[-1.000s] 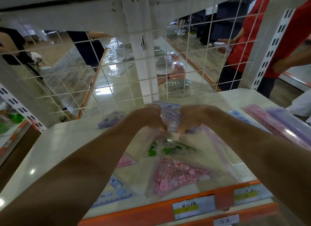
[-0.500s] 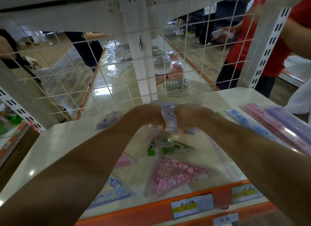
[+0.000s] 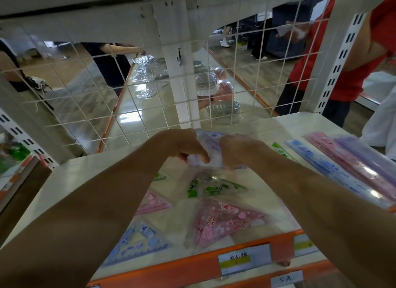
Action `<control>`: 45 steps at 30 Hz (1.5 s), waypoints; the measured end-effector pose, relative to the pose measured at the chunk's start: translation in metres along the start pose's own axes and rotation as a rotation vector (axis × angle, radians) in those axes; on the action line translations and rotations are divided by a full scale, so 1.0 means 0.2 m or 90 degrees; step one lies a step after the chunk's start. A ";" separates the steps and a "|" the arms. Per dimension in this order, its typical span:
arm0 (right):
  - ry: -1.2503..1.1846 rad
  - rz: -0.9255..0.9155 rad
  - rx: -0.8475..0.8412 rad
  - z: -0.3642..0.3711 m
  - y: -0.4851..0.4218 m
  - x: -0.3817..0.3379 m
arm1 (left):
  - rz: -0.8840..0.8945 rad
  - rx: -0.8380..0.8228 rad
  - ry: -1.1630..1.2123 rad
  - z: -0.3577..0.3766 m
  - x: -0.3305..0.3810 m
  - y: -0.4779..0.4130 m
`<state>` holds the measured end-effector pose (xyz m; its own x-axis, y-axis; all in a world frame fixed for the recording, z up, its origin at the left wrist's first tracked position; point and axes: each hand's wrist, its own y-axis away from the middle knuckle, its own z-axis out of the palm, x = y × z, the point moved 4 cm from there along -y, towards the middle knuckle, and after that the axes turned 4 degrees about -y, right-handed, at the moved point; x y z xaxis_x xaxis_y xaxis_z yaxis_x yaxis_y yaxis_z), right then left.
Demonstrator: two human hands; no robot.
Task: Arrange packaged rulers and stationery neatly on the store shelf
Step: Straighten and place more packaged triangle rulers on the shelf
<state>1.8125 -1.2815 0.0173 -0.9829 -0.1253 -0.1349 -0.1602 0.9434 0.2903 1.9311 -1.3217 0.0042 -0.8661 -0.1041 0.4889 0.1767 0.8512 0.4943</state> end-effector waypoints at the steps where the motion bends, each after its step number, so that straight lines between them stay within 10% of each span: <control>1: 0.002 0.000 -0.002 -0.01 0.01 0.00 | -0.009 -0.011 0.007 0.00 -0.01 0.00; 45: -0.028 -0.028 0.002 -0.02 0.00 0.02 | -0.095 -0.060 0.162 -0.01 0.04 0.01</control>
<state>1.8089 -1.2835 0.0211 -0.9700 -0.1530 -0.1890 -0.2027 0.9381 0.2807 1.9256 -1.3213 0.0106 -0.7425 -0.3609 0.5643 0.1087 0.7664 0.6331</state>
